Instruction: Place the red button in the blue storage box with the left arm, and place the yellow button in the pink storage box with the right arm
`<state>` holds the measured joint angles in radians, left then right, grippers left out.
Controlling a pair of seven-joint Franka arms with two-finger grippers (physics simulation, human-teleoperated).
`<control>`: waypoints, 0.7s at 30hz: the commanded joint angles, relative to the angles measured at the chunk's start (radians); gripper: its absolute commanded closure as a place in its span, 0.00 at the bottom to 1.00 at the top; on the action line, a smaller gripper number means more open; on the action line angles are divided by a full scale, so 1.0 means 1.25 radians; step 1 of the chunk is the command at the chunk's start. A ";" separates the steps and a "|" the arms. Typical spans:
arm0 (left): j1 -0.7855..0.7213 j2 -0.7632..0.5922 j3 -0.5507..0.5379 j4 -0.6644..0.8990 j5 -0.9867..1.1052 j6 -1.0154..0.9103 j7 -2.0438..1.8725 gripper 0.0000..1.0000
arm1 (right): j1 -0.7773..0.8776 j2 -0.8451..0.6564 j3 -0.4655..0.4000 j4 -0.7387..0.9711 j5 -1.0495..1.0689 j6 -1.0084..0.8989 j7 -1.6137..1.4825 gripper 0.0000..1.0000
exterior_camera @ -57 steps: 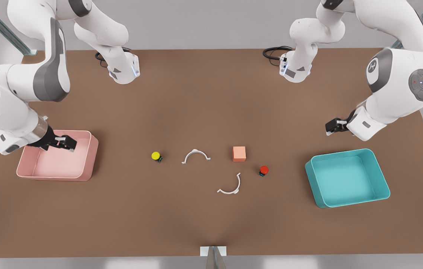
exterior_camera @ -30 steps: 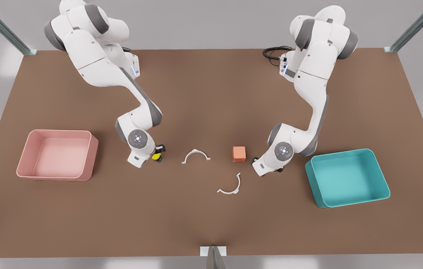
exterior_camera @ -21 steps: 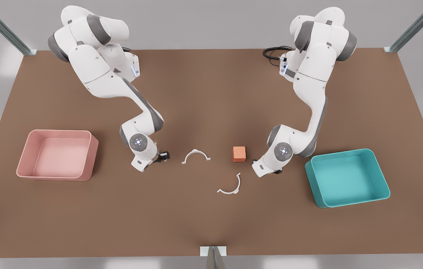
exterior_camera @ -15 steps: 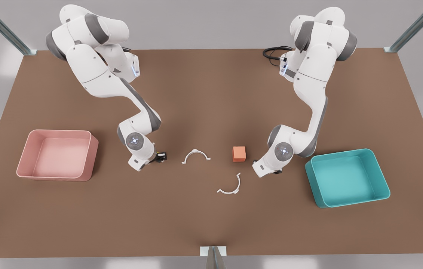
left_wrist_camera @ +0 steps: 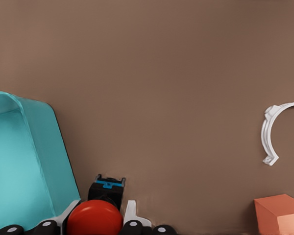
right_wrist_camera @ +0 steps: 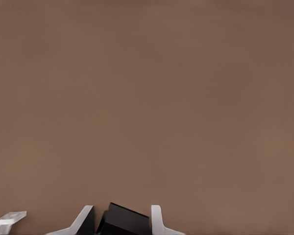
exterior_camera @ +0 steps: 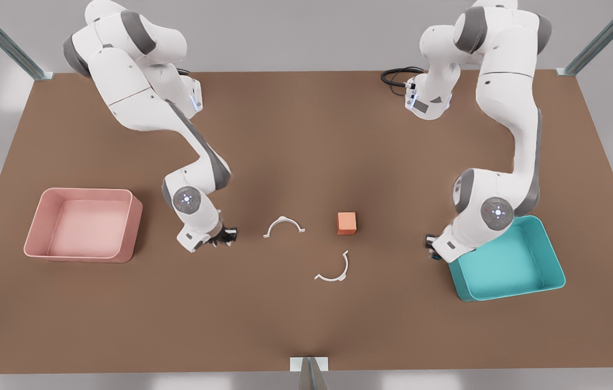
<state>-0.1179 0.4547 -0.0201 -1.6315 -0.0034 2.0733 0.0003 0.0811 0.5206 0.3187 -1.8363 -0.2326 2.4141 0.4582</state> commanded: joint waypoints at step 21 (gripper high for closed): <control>0.139 0.022 -0.007 0.138 -0.028 -0.227 0.320 0.00 | -0.703 -0.126 0.195 -0.108 -0.008 -0.131 -0.570 0.48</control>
<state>0.0614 0.4838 -0.0283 -1.4647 -0.0381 1.8653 0.4375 -0.7889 0.3653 0.5595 -1.9669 -0.2407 2.2647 0.1016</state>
